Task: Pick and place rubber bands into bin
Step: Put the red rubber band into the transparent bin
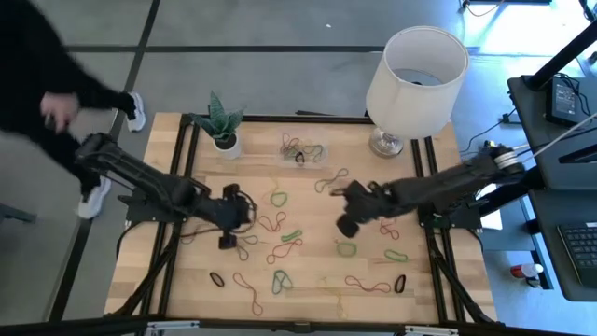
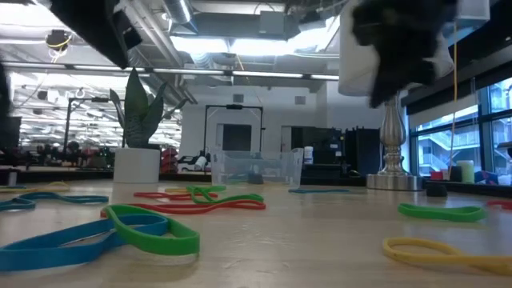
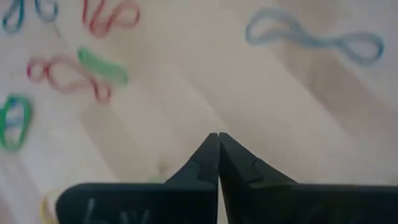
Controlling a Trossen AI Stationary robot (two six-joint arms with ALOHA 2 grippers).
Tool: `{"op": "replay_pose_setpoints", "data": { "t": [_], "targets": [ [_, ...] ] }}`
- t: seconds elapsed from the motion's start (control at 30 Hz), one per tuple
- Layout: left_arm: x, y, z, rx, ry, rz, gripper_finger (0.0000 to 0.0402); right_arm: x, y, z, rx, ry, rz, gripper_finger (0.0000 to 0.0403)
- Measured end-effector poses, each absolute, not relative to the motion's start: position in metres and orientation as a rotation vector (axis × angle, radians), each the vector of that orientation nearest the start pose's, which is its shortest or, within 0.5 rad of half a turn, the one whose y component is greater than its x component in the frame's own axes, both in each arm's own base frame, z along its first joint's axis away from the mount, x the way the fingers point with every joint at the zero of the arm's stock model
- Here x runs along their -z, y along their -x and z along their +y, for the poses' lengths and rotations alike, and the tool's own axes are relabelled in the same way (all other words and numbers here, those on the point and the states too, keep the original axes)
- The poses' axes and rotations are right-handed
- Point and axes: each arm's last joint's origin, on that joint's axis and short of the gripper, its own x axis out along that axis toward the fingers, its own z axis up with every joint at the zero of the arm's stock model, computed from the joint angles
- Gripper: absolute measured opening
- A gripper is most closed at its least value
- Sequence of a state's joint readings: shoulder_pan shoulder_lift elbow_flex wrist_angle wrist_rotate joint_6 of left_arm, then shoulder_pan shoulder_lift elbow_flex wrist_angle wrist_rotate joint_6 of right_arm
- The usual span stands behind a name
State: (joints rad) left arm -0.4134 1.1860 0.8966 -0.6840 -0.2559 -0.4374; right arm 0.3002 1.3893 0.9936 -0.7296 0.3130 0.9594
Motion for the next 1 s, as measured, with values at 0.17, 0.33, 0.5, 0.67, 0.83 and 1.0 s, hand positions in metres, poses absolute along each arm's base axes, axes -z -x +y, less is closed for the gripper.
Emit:
{"op": "replay_pose_setpoints", "data": {
  "t": [0.17,0.33,0.5,0.67,0.83,1.0],
  "targets": [
    [-0.264,-0.239,-0.121,-0.008,0.021,1.058,0.0009,-0.228,-0.219,0.087,0.451,-0.536,0.970,0.0003],
    [-0.260,-0.261,-0.160,0.042,0.000,1.182,0.0033,-0.217,-0.197,0.098,0.396,-0.503,1.001,0.0007],
    [-0.238,-0.272,-0.196,0.125,-0.069,1.266,0.0075,-0.208,-0.186,0.104,0.366,-0.466,1.031,0.0008],
    [-0.205,-0.272,-0.225,0.286,-0.176,1.375,0.0106,-0.208,-0.183,0.112,0.325,-0.450,1.030,0.0008],
    [-0.175,-0.273,-0.243,0.310,-0.221,1.406,0.0113,-0.208,-0.180,0.116,0.309,-0.432,1.028,0.0009],
    [-0.153,-0.279,-0.251,0.304,-0.234,1.407,0.0113,-0.208,-0.179,0.117,0.303,-0.417,1.025,0.0009]
  ]
}}
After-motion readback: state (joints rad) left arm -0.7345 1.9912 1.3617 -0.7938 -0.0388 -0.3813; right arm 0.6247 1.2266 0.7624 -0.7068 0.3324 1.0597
